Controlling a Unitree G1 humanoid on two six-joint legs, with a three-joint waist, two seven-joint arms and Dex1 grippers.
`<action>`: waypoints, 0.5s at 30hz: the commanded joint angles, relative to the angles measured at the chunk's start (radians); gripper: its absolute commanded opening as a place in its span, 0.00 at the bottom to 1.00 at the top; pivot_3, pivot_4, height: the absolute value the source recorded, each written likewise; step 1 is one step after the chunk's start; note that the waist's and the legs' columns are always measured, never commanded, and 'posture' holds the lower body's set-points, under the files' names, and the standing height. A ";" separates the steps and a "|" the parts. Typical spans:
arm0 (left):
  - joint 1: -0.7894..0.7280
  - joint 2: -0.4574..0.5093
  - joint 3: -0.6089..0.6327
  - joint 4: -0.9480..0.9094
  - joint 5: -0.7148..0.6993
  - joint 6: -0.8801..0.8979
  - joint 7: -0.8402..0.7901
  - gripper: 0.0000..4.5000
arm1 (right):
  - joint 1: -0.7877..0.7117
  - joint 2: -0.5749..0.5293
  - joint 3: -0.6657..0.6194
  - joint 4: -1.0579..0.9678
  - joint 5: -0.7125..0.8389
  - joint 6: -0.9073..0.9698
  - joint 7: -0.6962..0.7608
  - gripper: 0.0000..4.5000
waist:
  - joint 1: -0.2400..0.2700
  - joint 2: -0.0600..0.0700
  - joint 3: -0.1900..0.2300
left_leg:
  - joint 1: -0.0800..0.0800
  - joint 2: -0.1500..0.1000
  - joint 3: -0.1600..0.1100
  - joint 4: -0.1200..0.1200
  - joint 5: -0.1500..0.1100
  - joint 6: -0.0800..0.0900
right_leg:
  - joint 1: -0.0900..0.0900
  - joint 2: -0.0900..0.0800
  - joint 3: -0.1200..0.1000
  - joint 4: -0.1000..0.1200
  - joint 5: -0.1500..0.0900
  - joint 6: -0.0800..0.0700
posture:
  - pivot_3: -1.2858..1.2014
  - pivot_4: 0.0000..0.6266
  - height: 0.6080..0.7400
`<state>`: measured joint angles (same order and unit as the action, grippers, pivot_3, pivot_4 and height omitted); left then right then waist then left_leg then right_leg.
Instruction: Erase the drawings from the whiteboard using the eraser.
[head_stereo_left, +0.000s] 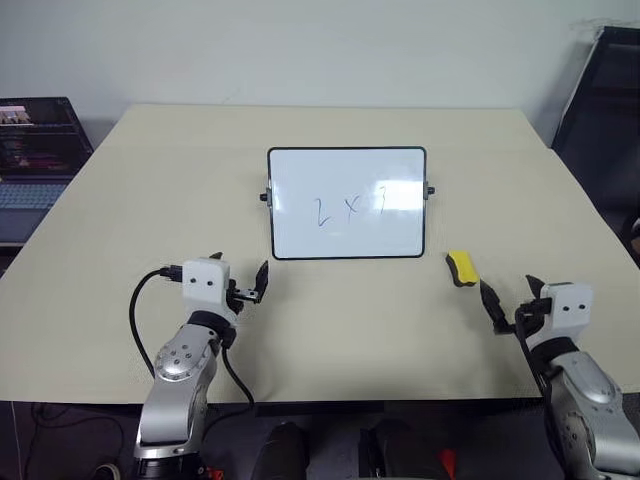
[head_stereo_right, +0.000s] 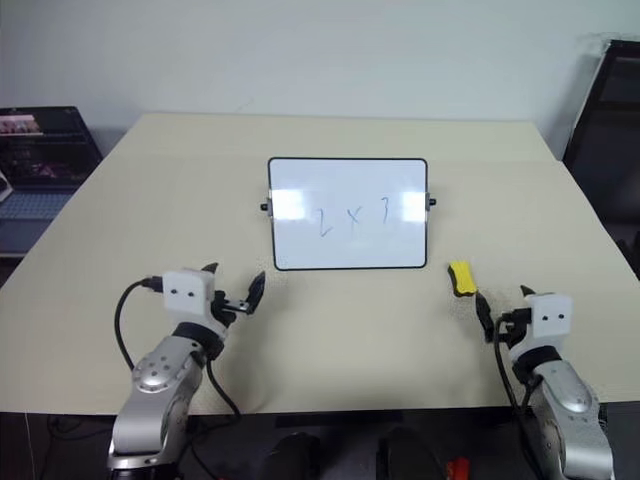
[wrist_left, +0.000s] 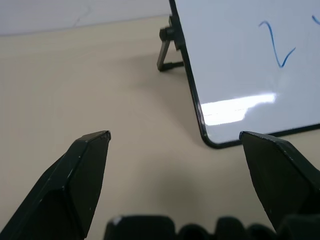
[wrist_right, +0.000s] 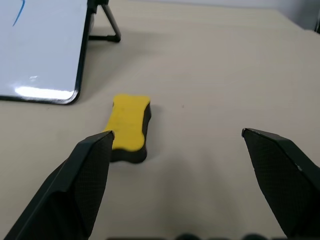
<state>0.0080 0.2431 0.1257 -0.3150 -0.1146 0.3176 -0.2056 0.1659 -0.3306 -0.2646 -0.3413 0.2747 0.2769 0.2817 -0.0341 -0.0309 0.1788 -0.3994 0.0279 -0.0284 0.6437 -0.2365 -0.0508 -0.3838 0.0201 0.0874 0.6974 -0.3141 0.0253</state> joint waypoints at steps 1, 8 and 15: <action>-0.012 -0.008 -0.012 -0.005 0.000 -0.009 0.003 1.00 | -0.011 0.002 -0.013 -0.032 -0.002 0.034 -0.031 1.00 | 0.000 0.000 0.000 | 0.000 0.000 0.000 0.000 0.000 0.000 | 0.000 0.000 0.000 0.000 0.000 0.000 | 0.52 0.24 1.00; -0.079 0.059 -0.041 -0.019 -0.027 0.079 -0.089 1.00 | -0.003 0.003 -0.025 -0.161 0.006 0.108 -0.079 1.00 | 0.001 0.000 0.000 | 0.000 0.000 0.000 0.000 0.000 0.000 | 0.000 0.000 0.000 0.000 0.000 0.001 | 0.52 0.24 1.00; -0.155 0.167 0.024 -0.065 -0.222 0.150 -0.280 1.00 | -0.065 -0.040 -0.017 -0.184 -0.030 0.225 -0.114 1.00 | 0.000 0.000 0.000 | 0.000 0.000 0.000 0.000 0.000 0.000 | 0.000 0.001 0.000 0.000 0.000 0.001 | 0.52 0.24 1.00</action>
<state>-0.1069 0.3819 0.1237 -0.3137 -0.2729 0.4527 -0.4313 0.1399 -0.3480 -0.2439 -0.5158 0.2483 0.4771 0.1764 -0.0341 -0.0310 0.1788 -0.3995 0.0278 -0.0278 0.6444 -0.2365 -0.0506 -0.3840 0.0207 0.0876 0.6972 -0.3139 0.0263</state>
